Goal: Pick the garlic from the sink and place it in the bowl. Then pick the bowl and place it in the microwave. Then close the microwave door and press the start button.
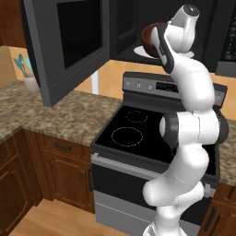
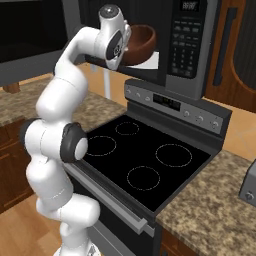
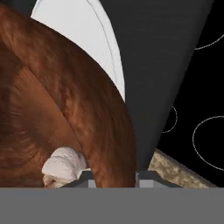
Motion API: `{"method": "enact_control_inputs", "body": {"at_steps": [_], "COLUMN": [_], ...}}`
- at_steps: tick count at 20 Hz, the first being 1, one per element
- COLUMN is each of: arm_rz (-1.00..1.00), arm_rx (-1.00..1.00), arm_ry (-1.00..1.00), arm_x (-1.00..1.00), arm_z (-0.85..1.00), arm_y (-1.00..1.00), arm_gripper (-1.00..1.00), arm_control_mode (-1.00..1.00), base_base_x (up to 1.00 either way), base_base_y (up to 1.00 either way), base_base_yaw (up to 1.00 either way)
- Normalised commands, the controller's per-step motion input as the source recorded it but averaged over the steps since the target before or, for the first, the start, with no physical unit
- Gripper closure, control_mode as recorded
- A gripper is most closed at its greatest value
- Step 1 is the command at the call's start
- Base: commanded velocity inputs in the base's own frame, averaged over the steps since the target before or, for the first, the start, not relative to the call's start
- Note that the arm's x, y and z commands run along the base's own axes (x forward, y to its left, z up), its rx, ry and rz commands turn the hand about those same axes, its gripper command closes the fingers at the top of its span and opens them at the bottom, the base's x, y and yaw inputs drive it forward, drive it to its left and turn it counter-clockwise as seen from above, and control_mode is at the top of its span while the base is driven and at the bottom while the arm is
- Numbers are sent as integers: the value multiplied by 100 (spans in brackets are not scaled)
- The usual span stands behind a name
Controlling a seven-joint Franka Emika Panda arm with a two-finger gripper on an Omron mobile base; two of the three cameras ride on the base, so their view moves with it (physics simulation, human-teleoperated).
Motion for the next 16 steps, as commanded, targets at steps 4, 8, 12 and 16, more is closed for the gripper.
{"method": "enact_control_inputs", "body": {"at_steps": [4, 8, 12, 16], "arm_rz": [0, 1, 1, 0], "arm_rx": [0, 0, 0, 0], "arm_ry": [0, -1, -5, -16], "arm_x": [81, 80, 43, 2], "arm_z": [-14, -29, -50, -10], "arm_y": [-31, -29, -5, 0], "arm_gripper": [100, 100, -100, -100], "arm_control_mode": [-100, -100, -100, -100], "base_base_x": [0, 0, 0, 0], "base_base_y": [0, 0, 0, 0], "base_base_yaw": [0, 0, 0, 0]}}
